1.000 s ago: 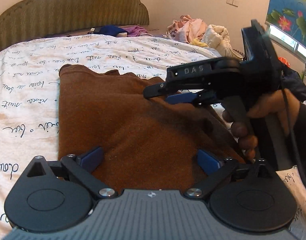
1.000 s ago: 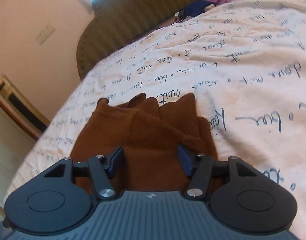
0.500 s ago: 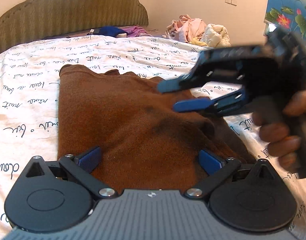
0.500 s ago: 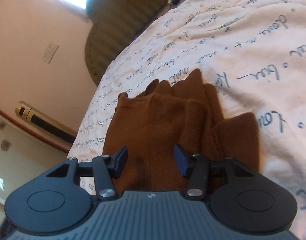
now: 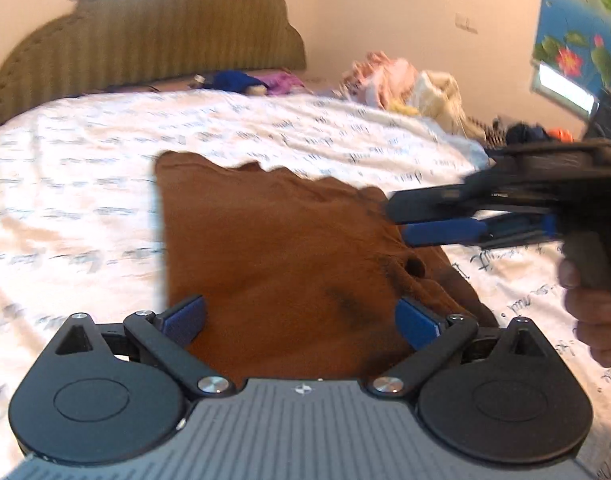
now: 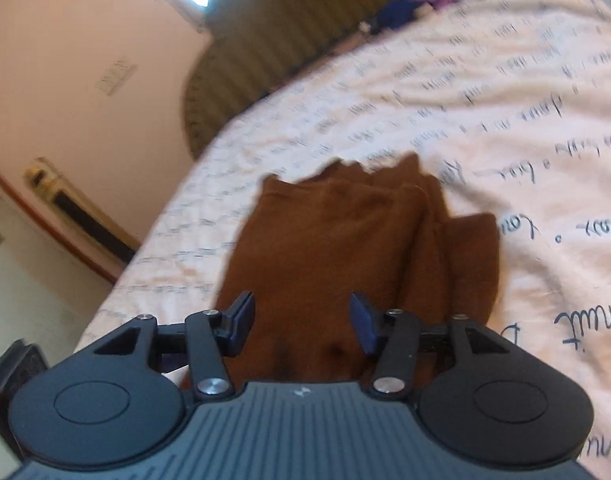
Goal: Fold small clothes
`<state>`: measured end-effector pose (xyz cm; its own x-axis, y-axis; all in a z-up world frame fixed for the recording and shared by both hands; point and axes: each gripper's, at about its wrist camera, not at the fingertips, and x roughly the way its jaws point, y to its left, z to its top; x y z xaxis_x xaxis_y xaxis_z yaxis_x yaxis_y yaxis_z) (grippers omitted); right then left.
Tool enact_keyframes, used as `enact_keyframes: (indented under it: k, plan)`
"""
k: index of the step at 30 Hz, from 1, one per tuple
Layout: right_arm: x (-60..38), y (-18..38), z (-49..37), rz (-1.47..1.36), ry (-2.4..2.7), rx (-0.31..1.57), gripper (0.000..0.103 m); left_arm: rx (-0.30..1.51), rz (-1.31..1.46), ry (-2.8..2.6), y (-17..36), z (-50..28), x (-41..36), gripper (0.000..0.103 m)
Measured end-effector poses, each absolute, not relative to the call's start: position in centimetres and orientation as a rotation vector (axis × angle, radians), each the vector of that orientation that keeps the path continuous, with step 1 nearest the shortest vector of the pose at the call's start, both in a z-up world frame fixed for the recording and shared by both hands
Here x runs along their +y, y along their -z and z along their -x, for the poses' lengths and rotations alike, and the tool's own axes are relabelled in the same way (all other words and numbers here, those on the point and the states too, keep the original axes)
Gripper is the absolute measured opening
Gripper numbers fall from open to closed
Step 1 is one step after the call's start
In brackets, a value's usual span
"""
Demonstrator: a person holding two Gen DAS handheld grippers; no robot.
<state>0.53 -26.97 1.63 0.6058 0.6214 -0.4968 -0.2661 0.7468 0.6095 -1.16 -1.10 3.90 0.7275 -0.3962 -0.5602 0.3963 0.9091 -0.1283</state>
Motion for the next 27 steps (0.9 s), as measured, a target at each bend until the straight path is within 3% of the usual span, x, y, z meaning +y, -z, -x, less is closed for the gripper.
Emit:
enact_keyframes:
  k: [5,7,13,14,15,16,20,24,27]
  plan:
    - [-26.6,-0.9,1.7,-0.437,-0.485,0.749,0.053,0.559,-0.110,0.382,-3.5,5.3,0.2,0.099]
    - [-27.3,-0.3,1.9,-0.452,-0.448,0.768,0.054,0.582,-0.140,0.348,-2.7,5.3,0.3,0.094]
    - [-26.4,2.0,1.2,-0.381,-0.414,0.873,0.052,0.635,-0.084,0.270,-1.9,3.1,1.0,0.063]
    - [-26.1,2.2,1.2,-0.356,-0.410,0.873,0.034,0.628,-0.075,0.266,-1.9,2.8,1.2,0.046]
    - [-25.9,2.4,1.1,-0.336,-0.407,0.882,0.006,0.624,-0.062,0.264,-2.0,2.6,1.4,0.024]
    - [-26.0,2.6,1.0,-0.339,-0.414,0.886,0.006,0.617,-0.043,0.257,-2.0,2.7,1.8,0.017]
    - [-26.1,1.2,2.6,-0.309,-0.438,0.856,0.005,0.538,-0.050,0.251,-2.9,3.9,2.8,0.012]
    - [-26.4,3.3,3.0,-0.284,-0.445,0.857,0.005,0.618,-0.031,0.227,-0.9,2.9,3.2,0.012]
    - [-28.0,1.9,2.1,-0.411,-0.476,0.882,0.014,0.608,-0.019,0.227,-1.1,3.0,3.3,0.013]
